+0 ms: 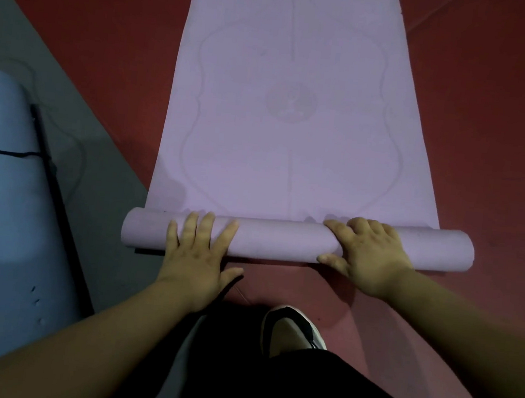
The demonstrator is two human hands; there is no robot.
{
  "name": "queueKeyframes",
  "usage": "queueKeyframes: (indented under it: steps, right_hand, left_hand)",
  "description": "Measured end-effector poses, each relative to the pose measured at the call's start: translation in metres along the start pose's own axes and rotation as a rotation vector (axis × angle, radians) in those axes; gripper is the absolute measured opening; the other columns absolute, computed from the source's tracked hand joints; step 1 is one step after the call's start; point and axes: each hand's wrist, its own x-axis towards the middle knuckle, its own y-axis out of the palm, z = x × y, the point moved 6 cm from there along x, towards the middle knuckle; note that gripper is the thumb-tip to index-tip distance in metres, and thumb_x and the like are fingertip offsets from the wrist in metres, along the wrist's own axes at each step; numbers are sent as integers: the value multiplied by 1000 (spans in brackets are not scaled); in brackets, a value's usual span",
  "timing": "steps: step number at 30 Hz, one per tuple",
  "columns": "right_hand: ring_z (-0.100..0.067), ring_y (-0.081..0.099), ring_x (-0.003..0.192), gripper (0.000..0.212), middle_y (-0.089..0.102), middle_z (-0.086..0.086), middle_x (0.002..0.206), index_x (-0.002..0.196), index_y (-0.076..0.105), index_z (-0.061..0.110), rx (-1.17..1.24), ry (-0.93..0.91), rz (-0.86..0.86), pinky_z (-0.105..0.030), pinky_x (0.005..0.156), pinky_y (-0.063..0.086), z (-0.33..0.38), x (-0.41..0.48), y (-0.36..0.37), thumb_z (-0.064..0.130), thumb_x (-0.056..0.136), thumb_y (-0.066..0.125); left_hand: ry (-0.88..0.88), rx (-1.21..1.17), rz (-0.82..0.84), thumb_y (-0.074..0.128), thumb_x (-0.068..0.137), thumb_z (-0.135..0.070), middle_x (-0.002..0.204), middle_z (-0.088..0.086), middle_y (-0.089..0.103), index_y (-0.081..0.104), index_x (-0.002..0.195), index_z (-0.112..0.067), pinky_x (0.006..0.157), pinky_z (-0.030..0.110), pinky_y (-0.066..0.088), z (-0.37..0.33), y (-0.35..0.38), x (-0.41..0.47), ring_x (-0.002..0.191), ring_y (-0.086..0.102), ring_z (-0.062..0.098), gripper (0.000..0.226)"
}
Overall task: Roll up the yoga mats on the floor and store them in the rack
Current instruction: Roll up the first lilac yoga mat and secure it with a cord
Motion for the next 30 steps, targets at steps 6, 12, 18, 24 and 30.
queueKeyframes:
  steps: [6, 12, 18, 24, 30]
  right_hand:
    - [-30, 54, 121, 88, 54, -2, 134, 154, 33, 40, 33, -27, -7, -46, 103, 40, -2, 8, -10, 87, 82, 17]
    - [-39, 52, 118, 85, 54, -15, 134, 153, 41, 34, -33, -72, -228, -61, 106, 33, 9, -12, 6, 82, 83, 47]
    - [-34, 60, 107, 82, 61, -4, 122, 150, 41, 39, -30, -60, -142, -49, 94, 42, 1, 12, -8, 87, 83, 35]
    - [-30, 62, 105, 87, 63, -1, 120, 151, 37, 41, -50, -88, -102, -46, 89, 44, -4, 24, -9, 92, 81, 25]
    - [-25, 62, 109, 93, 60, 2, 125, 156, 26, 47, -10, -106, -44, -42, 90, 45, -6, 25, -16, 95, 76, 15]
  left_hand:
    - [-82, 9, 188, -1, 70, -90, 165, 11, 6, -13, 158, -40, 119, 63, -9, 9, -10, 24, 151, 2, 38, 102]
    - [-53, 42, 190, 27, 77, -95, 163, 9, 10, -11, 158, -41, 121, 62, -5, 9, -14, 26, 150, 6, 36, 105]
    - [-48, -8, 205, 37, 76, -94, 161, 6, 19, -5, 158, -45, 122, 60, 0, 14, -25, 44, 149, 13, 32, 105]
    - [-37, 9, 113, 38, 79, -89, 150, 2, 39, 14, 158, -44, 119, 57, 14, 16, -31, 52, 139, 32, 28, 94]
    - [32, 67, 79, 23, 78, -88, 131, 2, 56, 30, 153, -39, 104, 52, 33, 22, -36, 54, 121, 51, 29, 90]
